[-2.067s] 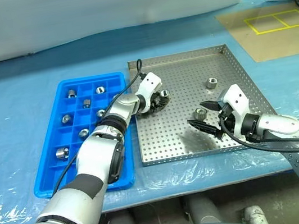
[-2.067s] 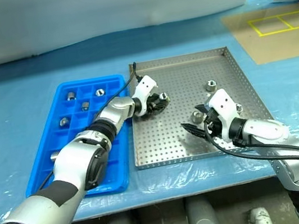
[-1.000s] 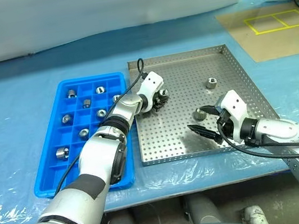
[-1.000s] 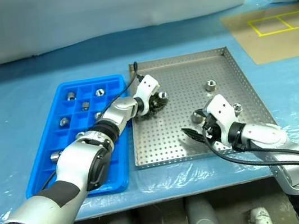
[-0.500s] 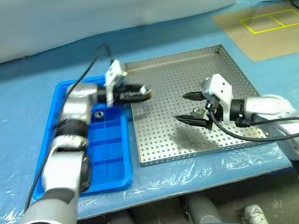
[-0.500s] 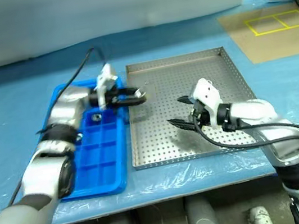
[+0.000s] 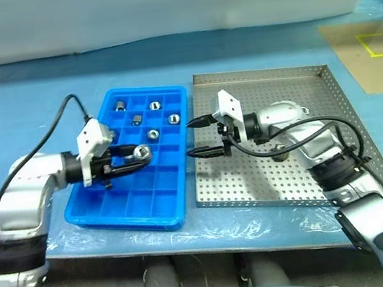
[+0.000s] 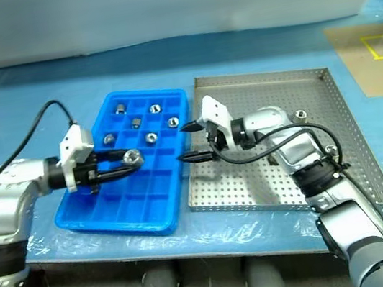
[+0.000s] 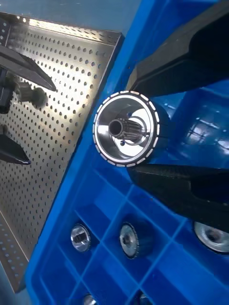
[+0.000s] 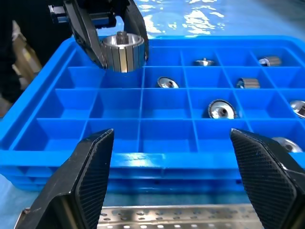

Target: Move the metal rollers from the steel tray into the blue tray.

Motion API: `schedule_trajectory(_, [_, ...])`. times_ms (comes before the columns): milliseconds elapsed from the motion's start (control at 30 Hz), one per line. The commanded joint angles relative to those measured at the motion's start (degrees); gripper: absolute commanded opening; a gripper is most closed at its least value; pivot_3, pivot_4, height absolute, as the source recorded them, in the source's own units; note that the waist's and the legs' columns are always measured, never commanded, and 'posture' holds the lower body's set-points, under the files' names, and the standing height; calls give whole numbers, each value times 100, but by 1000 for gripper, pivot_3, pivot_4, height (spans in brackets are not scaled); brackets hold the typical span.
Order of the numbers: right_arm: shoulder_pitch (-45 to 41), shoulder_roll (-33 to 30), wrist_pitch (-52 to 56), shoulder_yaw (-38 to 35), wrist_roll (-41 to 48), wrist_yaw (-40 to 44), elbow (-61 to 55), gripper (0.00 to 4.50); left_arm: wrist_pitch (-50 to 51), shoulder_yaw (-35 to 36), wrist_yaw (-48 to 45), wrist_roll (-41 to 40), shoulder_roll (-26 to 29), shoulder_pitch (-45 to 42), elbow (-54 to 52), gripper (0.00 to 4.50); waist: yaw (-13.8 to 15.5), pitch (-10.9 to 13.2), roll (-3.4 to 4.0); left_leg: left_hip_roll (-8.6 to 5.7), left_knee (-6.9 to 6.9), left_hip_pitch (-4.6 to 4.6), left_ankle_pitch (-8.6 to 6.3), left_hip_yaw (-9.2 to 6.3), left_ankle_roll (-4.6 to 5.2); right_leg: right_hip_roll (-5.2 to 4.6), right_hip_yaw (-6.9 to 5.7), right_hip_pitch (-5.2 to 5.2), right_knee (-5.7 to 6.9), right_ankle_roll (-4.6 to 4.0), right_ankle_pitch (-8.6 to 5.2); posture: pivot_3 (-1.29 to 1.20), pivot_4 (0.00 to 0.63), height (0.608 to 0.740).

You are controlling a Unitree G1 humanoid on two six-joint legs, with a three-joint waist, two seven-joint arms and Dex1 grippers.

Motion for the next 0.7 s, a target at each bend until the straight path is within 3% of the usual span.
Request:
schedule_trajectory(33, [-188,145,-285,-4,-52,180,123,3993,40,179,316,-105,214,362,-323,1696,13,0,0,2,-3,0,3,-3,-5,2,-3,0,2,0,0,155,150,740])
schedule_trajectory(400, [15,139,-249,-148,-182,199,-5,3993,-486,71,691,-30,460,952,215,1696,26,-1,-2,6,-3,-3,6,-10,-10,9,-7,-1,2,1,0,106,150,740])
schedule_trajectory(700, [225,-26,-192,-233,-225,74,-179,3993,-224,773,-63,-953,1178,1952,-562,1696,-14,-3,-8,11,-6,-2,7,-11,-11,17,-4,-5,-1,1,-1,91,150,740])
